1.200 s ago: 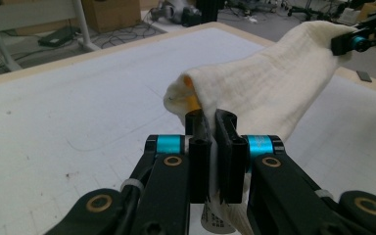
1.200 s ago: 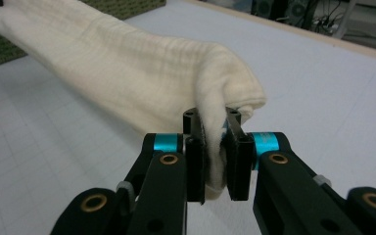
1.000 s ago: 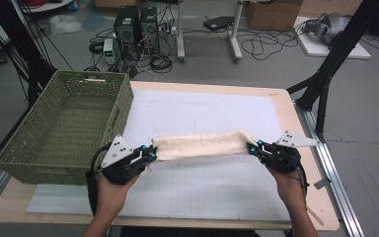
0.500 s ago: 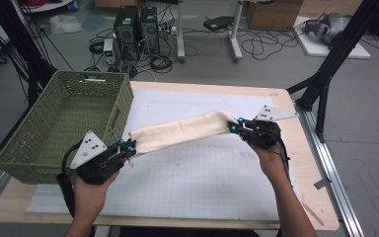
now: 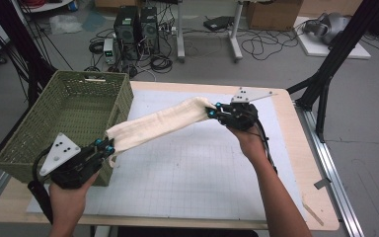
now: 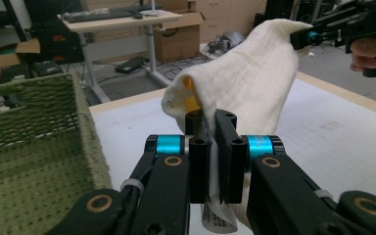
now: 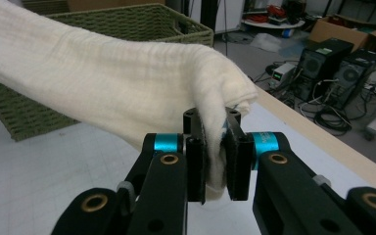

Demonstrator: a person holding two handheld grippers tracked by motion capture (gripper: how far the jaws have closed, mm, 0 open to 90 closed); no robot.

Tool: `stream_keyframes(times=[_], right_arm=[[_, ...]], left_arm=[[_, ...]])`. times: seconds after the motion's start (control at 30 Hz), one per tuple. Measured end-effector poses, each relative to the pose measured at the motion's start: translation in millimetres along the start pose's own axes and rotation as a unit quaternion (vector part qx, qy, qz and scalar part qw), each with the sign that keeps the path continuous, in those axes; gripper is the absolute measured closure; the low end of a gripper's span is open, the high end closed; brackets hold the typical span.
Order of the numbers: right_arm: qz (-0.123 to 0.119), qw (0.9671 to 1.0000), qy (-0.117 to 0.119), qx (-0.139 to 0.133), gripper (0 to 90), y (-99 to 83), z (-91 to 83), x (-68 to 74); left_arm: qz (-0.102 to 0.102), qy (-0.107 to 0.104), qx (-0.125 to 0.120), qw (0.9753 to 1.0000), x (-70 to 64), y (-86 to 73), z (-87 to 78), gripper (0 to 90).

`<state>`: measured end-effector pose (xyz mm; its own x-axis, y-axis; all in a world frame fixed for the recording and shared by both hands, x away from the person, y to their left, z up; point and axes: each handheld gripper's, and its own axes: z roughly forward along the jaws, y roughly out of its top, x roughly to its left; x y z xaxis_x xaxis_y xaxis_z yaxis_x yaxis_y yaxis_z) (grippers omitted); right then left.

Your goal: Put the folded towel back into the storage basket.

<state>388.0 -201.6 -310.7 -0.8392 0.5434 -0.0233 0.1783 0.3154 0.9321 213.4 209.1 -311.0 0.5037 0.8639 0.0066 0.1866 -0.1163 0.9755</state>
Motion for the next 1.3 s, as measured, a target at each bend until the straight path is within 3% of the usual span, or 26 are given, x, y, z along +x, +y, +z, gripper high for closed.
stream_keyframes(times=[0.43,0.8,1.3], right_arm=[[-0.022,0.9992,0.034,0.000,82.2,44.3,68.5,5.9],[-0.034,0.9979,0.055,-0.004,82.4,72.1,110.1,17.8],[-0.042,0.9962,0.077,-0.008,82.3,100.0,158.7,25.9]], left_arm=[[0.000,0.042,-0.008,0.9991,18.6,-1.3,-32.0,84.8],[-0.005,0.074,-0.019,0.9971,30.6,-2.8,-57.5,84.8],[-0.007,0.101,-0.022,0.9946,44.4,-4.5,-73.1,84.8]])
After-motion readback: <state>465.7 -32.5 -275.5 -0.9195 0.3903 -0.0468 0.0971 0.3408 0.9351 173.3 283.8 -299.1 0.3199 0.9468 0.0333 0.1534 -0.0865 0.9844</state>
